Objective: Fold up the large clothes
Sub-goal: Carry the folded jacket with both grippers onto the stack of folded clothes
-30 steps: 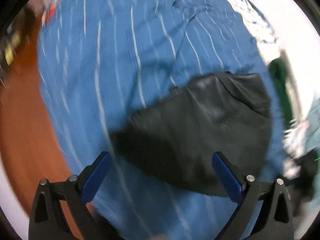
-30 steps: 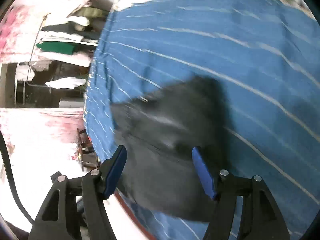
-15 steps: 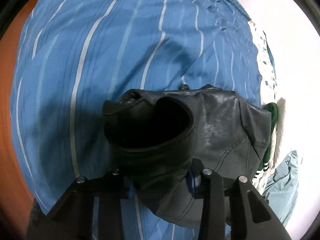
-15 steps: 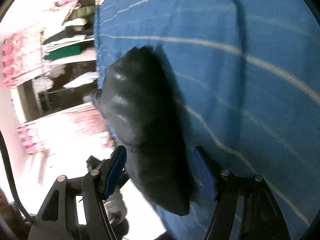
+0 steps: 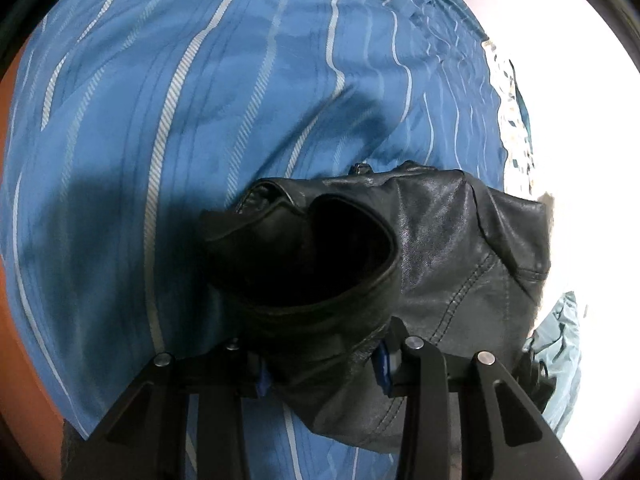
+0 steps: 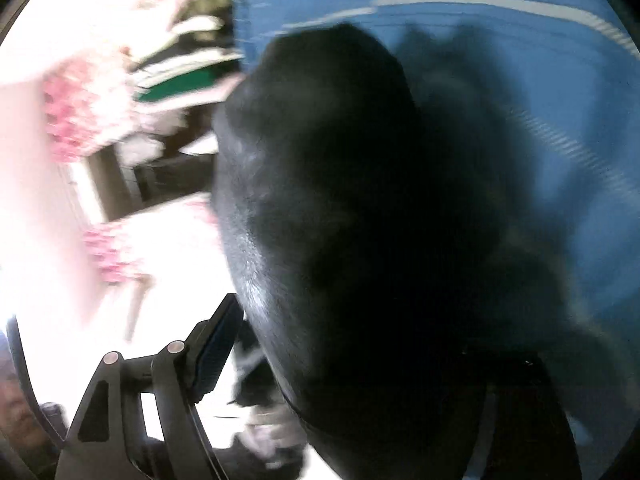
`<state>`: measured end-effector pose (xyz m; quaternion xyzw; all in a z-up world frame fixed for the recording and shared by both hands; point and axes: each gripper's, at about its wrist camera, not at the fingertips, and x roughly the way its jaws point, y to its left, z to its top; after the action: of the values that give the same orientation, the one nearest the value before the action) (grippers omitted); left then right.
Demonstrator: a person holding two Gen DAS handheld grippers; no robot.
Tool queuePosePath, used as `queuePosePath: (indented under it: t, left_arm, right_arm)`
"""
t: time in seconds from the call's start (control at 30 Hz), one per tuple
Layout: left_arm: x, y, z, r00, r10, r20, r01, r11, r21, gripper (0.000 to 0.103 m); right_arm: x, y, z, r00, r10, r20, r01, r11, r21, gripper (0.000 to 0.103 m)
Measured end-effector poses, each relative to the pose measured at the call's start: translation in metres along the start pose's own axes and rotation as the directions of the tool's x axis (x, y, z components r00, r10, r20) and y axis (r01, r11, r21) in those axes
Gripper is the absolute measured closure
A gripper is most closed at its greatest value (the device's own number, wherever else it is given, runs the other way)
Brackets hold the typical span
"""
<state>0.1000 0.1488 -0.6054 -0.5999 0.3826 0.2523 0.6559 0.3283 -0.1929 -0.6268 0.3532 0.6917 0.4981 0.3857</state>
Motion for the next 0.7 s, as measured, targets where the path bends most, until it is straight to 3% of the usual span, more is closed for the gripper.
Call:
queuePosePath:
  t: [0.07,0.13,0.2,0.3,0.37,0.43,0.7]
  left_arm:
    - [0.000,0.002,0.001,1.000,-0.010,-0.004,0.011,1.000,0.010,0.067]
    - [0.003,0.004,0.002,0.999,-0.038,-0.021,0.038,0.999,0.018,0.060]
    - [0.004,0.006,0.004,0.998,-0.061,-0.021,0.062,0.998,0.016,0.059]
    - [0.002,0.006,0.005,0.998,-0.069,0.001,0.069,0.998,0.002,0.060]
    - [-0.003,-0.003,0.005,0.998,-0.045,0.036,0.044,0.998,0.037,0.064]
    - [-0.010,-0.018,0.006,0.998,-0.027,0.061,0.021,0.996,0.087,0.077]
    - [-0.045,-0.090,0.023,0.993,-0.073,0.090,0.052,0.975,0.215,0.081]
  right_arm:
    - [0.001,0.002,-0.004,0.999,0.032,-0.009,-0.032,0.999,-0.037,0.032]
    - [0.005,-0.012,-0.001,1.000,0.007,-0.006,-0.007,1.000,-0.007,0.031]
    - [0.013,-0.035,0.007,0.999,-0.031,0.010,0.030,0.997,0.071,0.033]
    - [0.023,-0.025,0.011,0.999,-0.051,0.009,0.050,0.998,0.042,0.033]
    - [0.024,-0.021,0.006,0.999,-0.029,0.038,0.028,0.999,0.042,0.047]
    - [0.021,-0.017,0.002,0.998,0.002,0.069,-0.007,0.998,0.065,0.051]
    - [0.019,0.021,0.003,0.983,0.082,0.164,-0.094,0.993,0.069,0.055]
